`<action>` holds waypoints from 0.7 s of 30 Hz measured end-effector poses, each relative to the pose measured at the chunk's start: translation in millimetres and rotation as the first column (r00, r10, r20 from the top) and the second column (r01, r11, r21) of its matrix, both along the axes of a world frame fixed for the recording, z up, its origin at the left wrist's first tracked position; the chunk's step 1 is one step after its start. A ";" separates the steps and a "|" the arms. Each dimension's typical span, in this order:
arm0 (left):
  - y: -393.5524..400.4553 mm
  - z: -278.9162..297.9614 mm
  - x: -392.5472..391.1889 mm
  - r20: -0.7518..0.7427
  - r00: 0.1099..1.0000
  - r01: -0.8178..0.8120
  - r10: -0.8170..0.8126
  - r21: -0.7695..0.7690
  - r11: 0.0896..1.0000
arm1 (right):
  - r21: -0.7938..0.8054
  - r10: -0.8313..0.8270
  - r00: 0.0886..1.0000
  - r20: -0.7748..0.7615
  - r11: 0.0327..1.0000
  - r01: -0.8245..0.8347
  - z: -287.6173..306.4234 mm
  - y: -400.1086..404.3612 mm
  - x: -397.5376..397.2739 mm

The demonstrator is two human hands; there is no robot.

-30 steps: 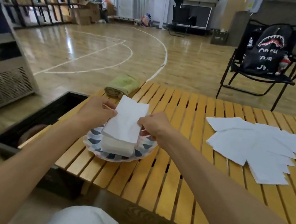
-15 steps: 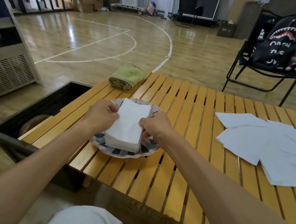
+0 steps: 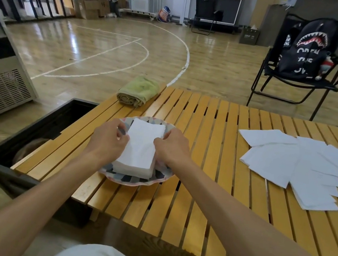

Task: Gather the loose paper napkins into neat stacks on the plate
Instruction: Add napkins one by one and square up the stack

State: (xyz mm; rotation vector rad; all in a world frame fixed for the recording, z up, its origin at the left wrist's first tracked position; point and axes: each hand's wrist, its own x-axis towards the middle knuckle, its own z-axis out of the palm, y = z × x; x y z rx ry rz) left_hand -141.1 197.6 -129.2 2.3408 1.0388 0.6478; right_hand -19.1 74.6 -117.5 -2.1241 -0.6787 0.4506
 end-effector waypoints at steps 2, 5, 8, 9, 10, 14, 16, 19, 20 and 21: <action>-1.6 3.1 -0.5 -0.003 0.997 0.072 -0.072 0.139 0.988 | 0.039 0.006 0.980 0.198 0.999 -0.014 -0.1 -2.3 -3.7; -3.8 5.5 3.2 -0.123 0.966 0.256 -0.229 0.305 0.917 | -0.005 0.161 0.919 0.361 0.985 -0.171 -3.9 1.9 -7.8; -5.6 2.7 5.8 -0.268 0.921 0.365 -0.284 0.335 0.868 | -0.159 0.328 0.852 0.408 0.944 -0.288 -13.1 10.8 -10.2; -4.2 0.2 6.1 -0.309 0.910 0.374 -0.276 0.328 0.868 | -0.194 0.347 0.842 0.413 0.937 -0.290 -17.0 13.8 -9.6; -2.1 -3.0 5.7 -0.353 0.899 0.372 -0.259 0.307 0.876 | -0.223 0.351 0.840 0.414 0.934 -0.280 -21.3 15.9 -8.6; 6.3 -16.5 5.4 -0.455 0.862 0.359 -0.225 0.233 0.904 | -0.310 0.361 0.832 0.421 0.920 -0.242 -35.1 16.3 -4.3; 9.0 -21.0 5.5 -0.468 0.852 0.366 -0.233 0.216 0.905 | -0.342 0.379 0.814 0.440 0.909 -0.239 -38.7 15.8 -3.7; 12.1 -26.6 4.6 -0.490 0.839 0.374 -0.237 0.202 0.905 | -0.365 0.388 0.814 0.431 0.901 -0.236 -41.3 16.6 -3.8; 12.7 -28.2 4.6 -0.497 0.835 0.375 -0.236 0.201 0.905 | -0.371 0.388 0.819 0.423 0.899 -0.234 -42.1 17.0 -3.4; 13.3 -29.6 4.8 -0.503 0.832 0.376 -0.234 0.201 0.905 | -0.374 0.386 0.826 0.410 0.897 -0.234 -42.5 17.4 -2.9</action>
